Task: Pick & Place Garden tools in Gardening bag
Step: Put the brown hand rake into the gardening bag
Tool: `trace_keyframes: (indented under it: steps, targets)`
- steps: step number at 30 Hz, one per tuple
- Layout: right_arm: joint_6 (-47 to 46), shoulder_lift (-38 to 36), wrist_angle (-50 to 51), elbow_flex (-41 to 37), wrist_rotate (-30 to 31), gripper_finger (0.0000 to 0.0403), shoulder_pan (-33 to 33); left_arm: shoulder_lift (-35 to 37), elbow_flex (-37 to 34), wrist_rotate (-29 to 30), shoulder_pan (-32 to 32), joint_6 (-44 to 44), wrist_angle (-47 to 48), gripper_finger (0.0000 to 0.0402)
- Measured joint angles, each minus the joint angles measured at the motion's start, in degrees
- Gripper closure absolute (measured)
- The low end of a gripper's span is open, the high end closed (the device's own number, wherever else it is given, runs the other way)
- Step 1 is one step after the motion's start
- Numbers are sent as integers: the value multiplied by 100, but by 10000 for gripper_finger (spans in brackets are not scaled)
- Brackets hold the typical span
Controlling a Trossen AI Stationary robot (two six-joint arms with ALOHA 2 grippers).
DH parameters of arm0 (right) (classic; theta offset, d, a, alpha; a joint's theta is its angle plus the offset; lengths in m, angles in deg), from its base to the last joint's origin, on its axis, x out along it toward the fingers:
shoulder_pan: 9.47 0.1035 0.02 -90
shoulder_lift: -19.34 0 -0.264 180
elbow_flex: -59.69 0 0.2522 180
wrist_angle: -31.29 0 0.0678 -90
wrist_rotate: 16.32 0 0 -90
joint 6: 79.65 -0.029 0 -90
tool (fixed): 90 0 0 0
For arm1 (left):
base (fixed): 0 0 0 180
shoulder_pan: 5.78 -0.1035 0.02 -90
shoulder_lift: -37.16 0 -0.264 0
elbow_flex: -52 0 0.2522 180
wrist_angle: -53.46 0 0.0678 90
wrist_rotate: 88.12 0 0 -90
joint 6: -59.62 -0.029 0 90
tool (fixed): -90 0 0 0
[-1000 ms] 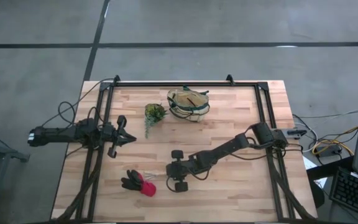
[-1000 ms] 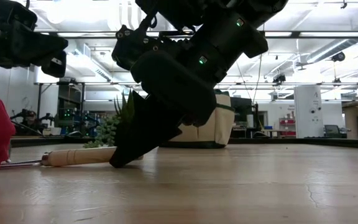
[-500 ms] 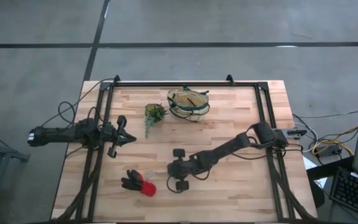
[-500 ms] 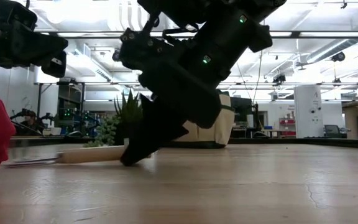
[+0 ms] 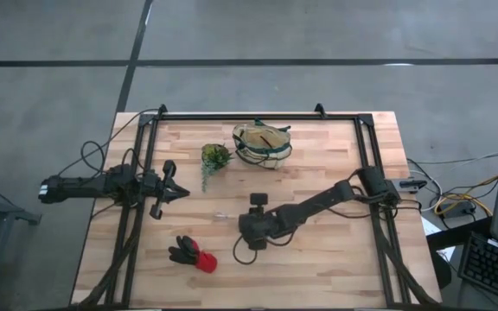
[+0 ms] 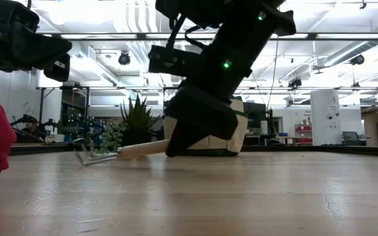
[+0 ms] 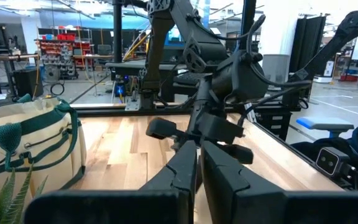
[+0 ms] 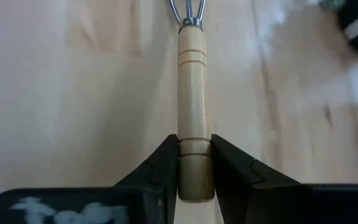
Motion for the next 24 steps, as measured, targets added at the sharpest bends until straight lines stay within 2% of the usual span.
trace_keyframes:
  steps: [5, 8, 11, 16, 20, 24]
  targets:
    - [407, -143, 429, 1, 269, 331, -2, -2, 0, 0, 0, 0, -1, 374]
    - [695, -313, 714, 3, 744, 332, 0, -2, 0, 2, 1, 0, -1, 374]
    - [837, -534, 1024, 3, 1521, 329, 1, -2, 0, 0, 1, 0, -1, 374]
    - [897, -927, 1555, 8, 3434, 331, 0, -2, 0, 0, 0, 0, -1, 374]
    - [1201, -1308, 1724, 4, 4360, 332, 2, -4, 0, 0, 1, 0, -3, 374]
    - [1790, -1637, 1723, -20, 4823, 331, 2, -4, 0, 0, 0, 0, -3, 374]
